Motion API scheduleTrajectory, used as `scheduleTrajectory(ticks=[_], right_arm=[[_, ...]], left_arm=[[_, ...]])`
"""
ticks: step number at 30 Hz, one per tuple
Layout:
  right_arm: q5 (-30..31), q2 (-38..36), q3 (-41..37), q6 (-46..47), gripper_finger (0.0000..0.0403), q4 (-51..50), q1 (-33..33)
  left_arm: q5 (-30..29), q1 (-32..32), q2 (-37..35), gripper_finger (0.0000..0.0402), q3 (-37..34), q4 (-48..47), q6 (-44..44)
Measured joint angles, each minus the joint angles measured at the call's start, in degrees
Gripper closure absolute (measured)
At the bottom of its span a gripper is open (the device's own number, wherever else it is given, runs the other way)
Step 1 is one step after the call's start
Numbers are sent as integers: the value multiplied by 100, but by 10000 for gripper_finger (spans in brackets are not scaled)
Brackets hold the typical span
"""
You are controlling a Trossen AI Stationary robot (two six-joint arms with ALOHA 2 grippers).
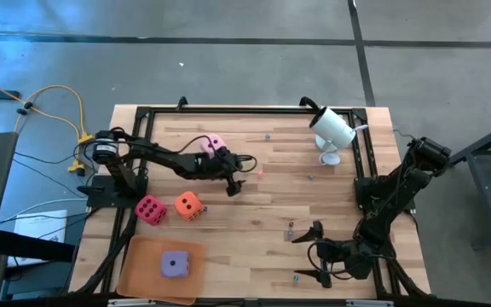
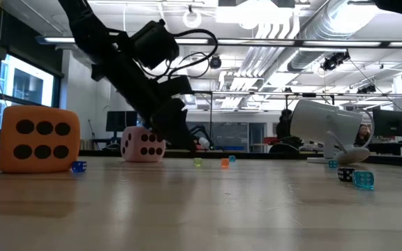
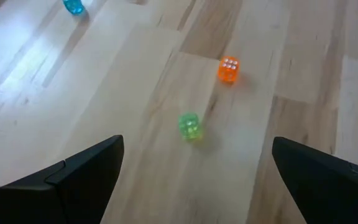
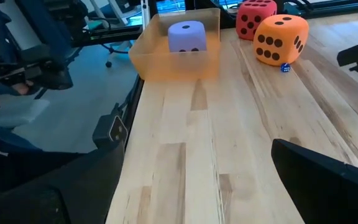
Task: Pick & Place Dice
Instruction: Put the small green dice into the orange bin
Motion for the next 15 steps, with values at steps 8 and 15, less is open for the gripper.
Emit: scheduleTrajectory(ticks=[8, 15], right_arm=[[1, -2, 0, -192, 5, -2, -2], [149, -2, 0, -374, 5, 0, -20]], left_arm=[[6, 2, 249, 2, 3, 76, -251], [40, -9, 242, 2, 2, 218, -366]])
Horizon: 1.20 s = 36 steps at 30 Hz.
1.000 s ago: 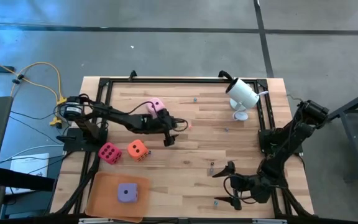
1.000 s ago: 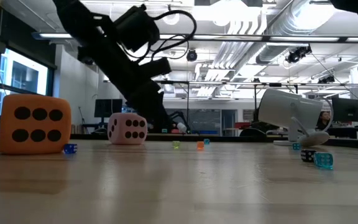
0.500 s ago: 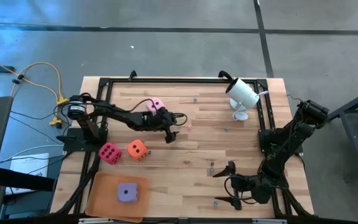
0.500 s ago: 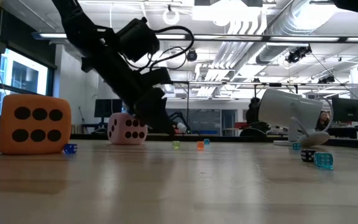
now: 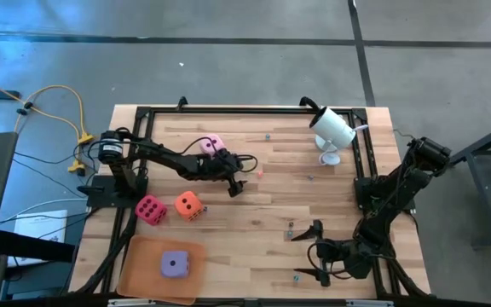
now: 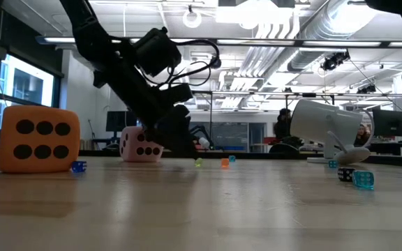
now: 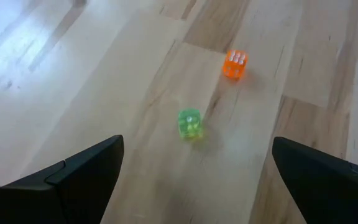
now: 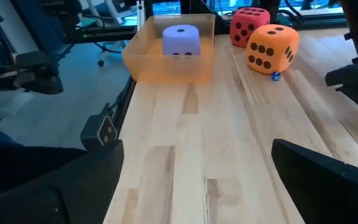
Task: Pick & Place Dice
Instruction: Put the small green dice into the orange bin
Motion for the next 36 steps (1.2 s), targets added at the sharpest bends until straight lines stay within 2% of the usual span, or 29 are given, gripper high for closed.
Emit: scheduleTrajectory(ticks=[9, 22, 28, 36], right_arm=[[-2, 0, 0, -96, 4, 0, -31], [-2, 0, 0, -102, 4, -2, -35], [-2, 0, 0, -123, 4, -5, -35], [-4, 0, 0, -145, 4, -16, -35]], left_arm=[[-77, -139, -4, 2, 1, 58, -138], [-88, -135, -7, 2, 1, 56, 735], [-90, -99, 79, 2, 1, 122, 792], [-107, -69, 482, 2, 4, 716, 780]])
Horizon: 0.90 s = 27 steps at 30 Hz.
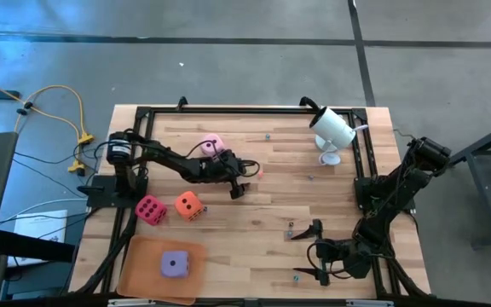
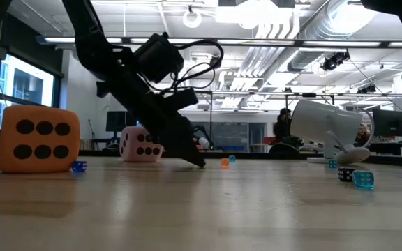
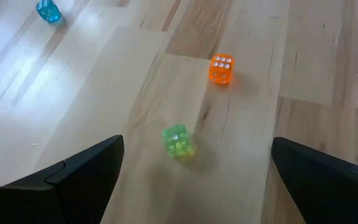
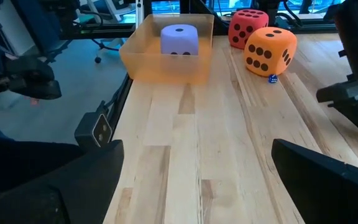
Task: Pick & Place Dice
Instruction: Put the small green dice into the orange bin
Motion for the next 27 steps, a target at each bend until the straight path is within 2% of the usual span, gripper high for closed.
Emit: scheduleTrajectory(ticks=[12, 27], right_arm=[[-2, -2, 0, 0, 4, -31, 0], [-20, -2, 0, 2, 4, -32, 0]], left_arm=[[170, 59, 253, 50, 14, 205, -353], [218, 45, 272, 184, 10, 105, -604]])
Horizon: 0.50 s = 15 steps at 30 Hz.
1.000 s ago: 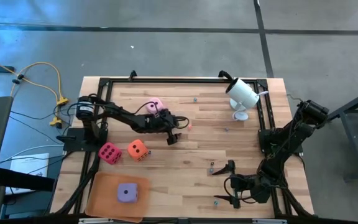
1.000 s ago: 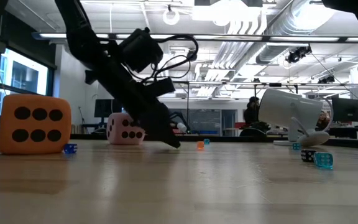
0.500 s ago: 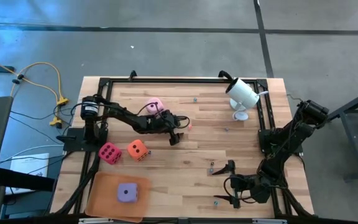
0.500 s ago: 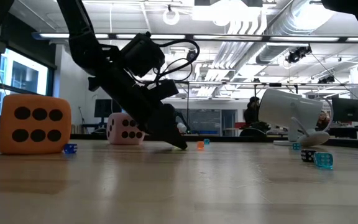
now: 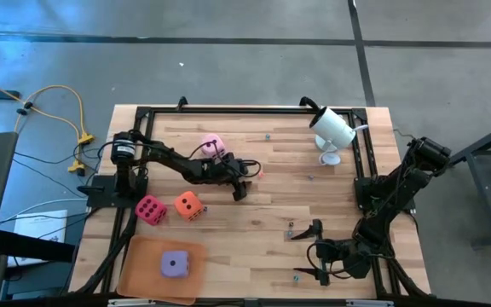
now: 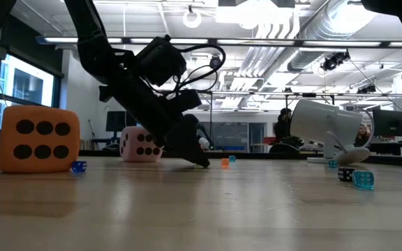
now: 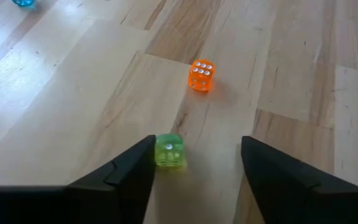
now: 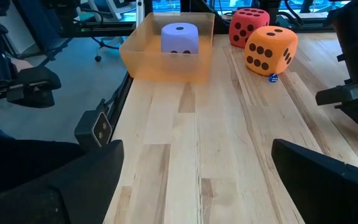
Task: Pick & Place Dice
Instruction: Put the small green dice into the orange bin
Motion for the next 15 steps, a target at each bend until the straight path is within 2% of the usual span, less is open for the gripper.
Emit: scheduleTrajectory(ticks=[15], right_arm=[[-2, 0, 0, 0, 4, 1, 0]], left_arm=[[-116, -168, 9, 319, -7, 1, -3]])
